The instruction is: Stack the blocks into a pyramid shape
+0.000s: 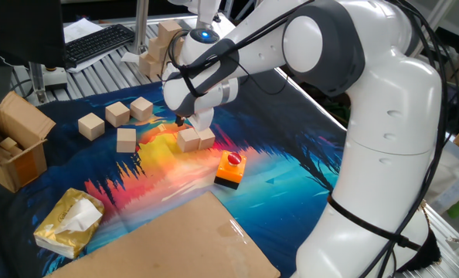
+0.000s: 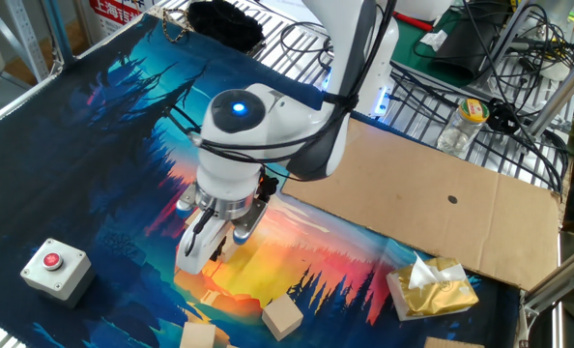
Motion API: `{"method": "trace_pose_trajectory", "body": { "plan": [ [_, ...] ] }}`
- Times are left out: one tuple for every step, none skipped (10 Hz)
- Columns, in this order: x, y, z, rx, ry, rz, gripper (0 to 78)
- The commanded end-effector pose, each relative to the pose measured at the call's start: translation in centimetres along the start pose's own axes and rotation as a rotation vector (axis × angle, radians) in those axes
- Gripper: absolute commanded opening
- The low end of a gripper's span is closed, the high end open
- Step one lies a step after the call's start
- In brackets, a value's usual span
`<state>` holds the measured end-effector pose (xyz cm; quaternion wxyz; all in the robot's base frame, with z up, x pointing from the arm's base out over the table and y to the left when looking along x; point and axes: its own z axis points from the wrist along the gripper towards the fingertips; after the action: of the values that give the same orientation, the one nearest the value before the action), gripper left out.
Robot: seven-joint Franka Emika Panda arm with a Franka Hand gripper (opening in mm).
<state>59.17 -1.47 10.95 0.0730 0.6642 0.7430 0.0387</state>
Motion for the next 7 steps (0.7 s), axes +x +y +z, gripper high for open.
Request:
{"method": "trace_pose_trajectory", "body": {
  "plan": [
    [-0.03,0.11,-0.12,0.0,-0.002,-0.002,1.1],
    [0.0,0.07,-0.08,0.007,-0.001,-0.008,1.1],
    [0.01,0.06,-0.07,0.009,0.001,-0.006,1.1],
    [0.05,0.02,-0.03,0.004,-0.002,-0.006,1.1],
    [0.13,-0.06,0.05,0.003,-0.008,-0.013,1.1],
    [0.19,-0.12,0.11,0.008,-0.007,-0.016,1.1],
    [0.19,-0.12,0.11,0.008,-0.007,-0.016,1.1]
  ]
}}
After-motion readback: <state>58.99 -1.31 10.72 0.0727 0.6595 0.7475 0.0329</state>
